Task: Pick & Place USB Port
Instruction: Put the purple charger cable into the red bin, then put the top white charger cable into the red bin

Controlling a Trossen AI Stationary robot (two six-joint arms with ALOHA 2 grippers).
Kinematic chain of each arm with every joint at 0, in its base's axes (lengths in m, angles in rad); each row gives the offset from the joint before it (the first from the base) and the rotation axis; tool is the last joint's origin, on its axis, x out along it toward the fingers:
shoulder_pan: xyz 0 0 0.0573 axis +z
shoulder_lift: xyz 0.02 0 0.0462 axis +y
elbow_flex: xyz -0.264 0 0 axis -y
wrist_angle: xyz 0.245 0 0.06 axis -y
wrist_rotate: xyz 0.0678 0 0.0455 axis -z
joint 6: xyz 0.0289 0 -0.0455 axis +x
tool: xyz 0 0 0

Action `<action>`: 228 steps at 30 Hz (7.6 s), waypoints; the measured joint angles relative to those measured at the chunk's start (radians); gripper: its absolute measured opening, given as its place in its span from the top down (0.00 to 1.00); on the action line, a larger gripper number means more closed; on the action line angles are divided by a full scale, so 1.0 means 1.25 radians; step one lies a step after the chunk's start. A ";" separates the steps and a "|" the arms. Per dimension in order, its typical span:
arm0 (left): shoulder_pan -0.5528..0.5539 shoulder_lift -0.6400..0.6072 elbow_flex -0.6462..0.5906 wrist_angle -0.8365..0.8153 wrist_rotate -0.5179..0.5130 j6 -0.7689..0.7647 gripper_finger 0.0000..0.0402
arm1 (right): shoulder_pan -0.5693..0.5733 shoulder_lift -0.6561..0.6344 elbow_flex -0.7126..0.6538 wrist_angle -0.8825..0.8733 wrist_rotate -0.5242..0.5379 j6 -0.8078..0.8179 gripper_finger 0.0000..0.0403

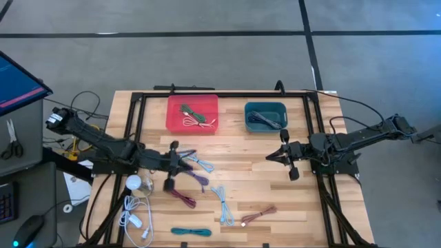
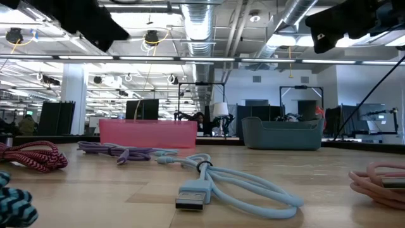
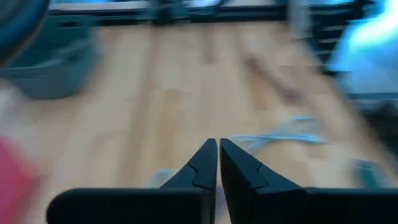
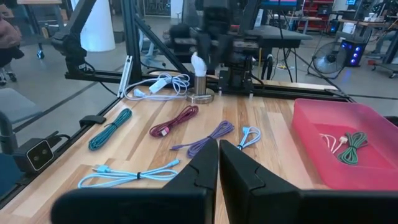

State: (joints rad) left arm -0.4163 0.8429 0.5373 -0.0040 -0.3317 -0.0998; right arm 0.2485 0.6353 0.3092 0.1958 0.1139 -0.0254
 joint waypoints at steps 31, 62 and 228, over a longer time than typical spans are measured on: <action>0.109 0.340 0.000 -0.013 0.219 -0.095 0.52 | 0.000 0.000 0.000 -0.001 0.000 0.000 0.98; 0.110 0.424 0.001 0.012 0.118 -0.092 0.94 | 0.000 0.000 0.000 -0.001 0.000 0.000 0.98; 0.325 0.424 0.002 -0.023 0.190 0.076 0.95 | -0.001 0.000 0.000 -0.010 0.000 0.000 0.98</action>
State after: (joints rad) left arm -0.0105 1.3727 0.5392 -0.0326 -0.0942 -0.0054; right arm 0.2470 0.6353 0.3096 0.1837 0.1135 -0.0257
